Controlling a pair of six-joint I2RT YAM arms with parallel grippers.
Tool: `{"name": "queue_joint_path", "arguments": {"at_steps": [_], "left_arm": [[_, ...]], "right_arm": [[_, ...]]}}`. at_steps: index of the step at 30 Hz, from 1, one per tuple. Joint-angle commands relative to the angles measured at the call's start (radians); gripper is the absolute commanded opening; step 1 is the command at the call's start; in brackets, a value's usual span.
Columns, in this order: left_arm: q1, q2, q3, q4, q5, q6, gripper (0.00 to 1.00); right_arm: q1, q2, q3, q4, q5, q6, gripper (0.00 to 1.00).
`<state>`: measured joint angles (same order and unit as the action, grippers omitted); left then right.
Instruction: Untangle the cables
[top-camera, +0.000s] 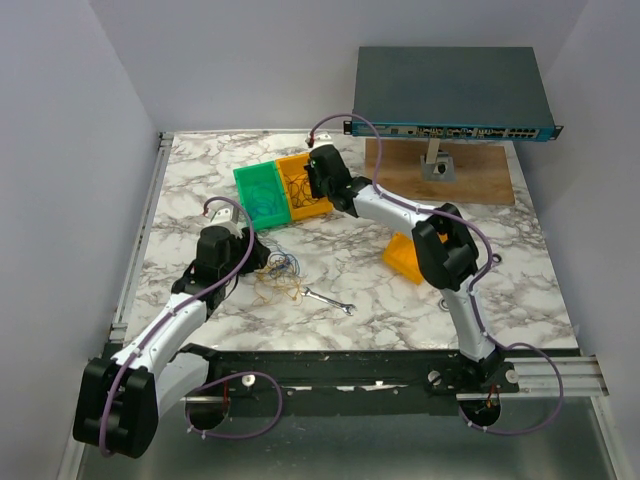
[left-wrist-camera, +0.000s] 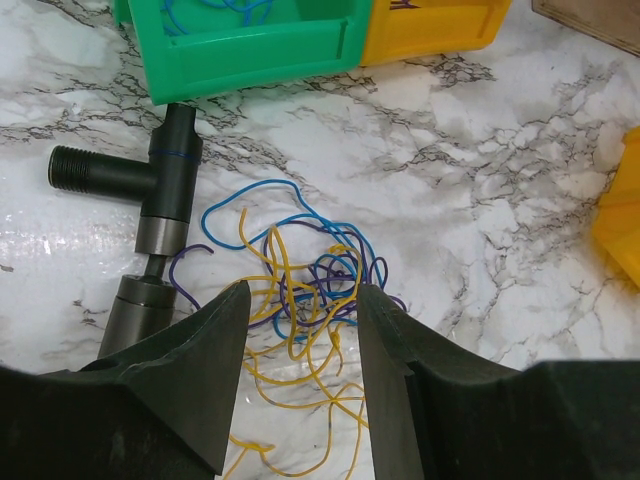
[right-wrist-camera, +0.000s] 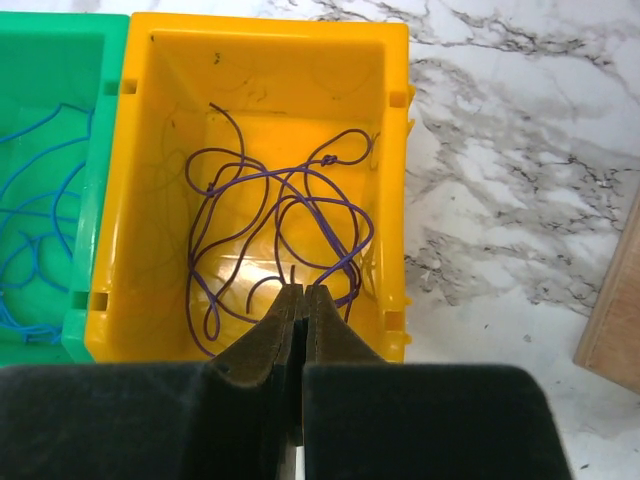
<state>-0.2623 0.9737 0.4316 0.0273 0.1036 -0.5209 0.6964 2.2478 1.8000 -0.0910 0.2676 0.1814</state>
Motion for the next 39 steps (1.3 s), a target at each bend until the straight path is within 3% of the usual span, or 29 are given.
{"name": "queue_joint_path", "arguments": {"at_steps": [1, 8, 9, 12, 13, 15, 19, 25, 28, 39], "left_arm": [[-0.003, -0.004, 0.009, 0.006, -0.004, 0.007, 0.48], [-0.003, 0.062, 0.044, -0.025, -0.013, 0.004, 0.48], [-0.003, 0.072, 0.05, -0.026, -0.015, 0.002, 0.47], [-0.003, 0.089, 0.062, -0.046, -0.016, 0.002, 0.37], [-0.003, 0.086, 0.06, -0.046, -0.017, 0.002, 0.33], [-0.003, 0.078, 0.056, -0.043, -0.019, 0.002, 0.26], [-0.003, 0.07, 0.05, -0.033, -0.004, 0.007, 0.02], [-0.003, 0.029, 0.017, 0.048, 0.102, 0.034, 0.0], [-0.005, 0.038, 0.02, 0.049, 0.116, 0.037, 0.0], [-0.005, 0.034, 0.02, 0.045, 0.109, 0.038, 0.0]], "right_arm": [[0.003, 0.025, 0.038, -0.014, -0.073, -0.002, 0.01], [0.003, 0.037, 0.061, -0.059, -0.154, 0.003, 0.01], [0.002, 0.025, 0.053, -0.061, -0.164, 0.006, 0.06], [0.003, -0.028, 0.015, -0.065, -0.198, 0.009, 0.51], [0.003, -0.049, -0.002, -0.066, -0.216, 0.009, 0.58], [0.003, -0.098, -0.047, -0.064, -0.249, 0.022, 0.65], [0.007, -0.212, -0.184, -0.059, -0.374, 0.056, 0.73], [0.052, -0.364, -0.429, 0.008, -0.473, 0.09, 0.75], [0.08, -0.4, -0.516, 0.037, -0.504, 0.111, 0.7], [0.148, -0.349, -0.581, 0.15, -0.565, 0.151, 0.52]]}}
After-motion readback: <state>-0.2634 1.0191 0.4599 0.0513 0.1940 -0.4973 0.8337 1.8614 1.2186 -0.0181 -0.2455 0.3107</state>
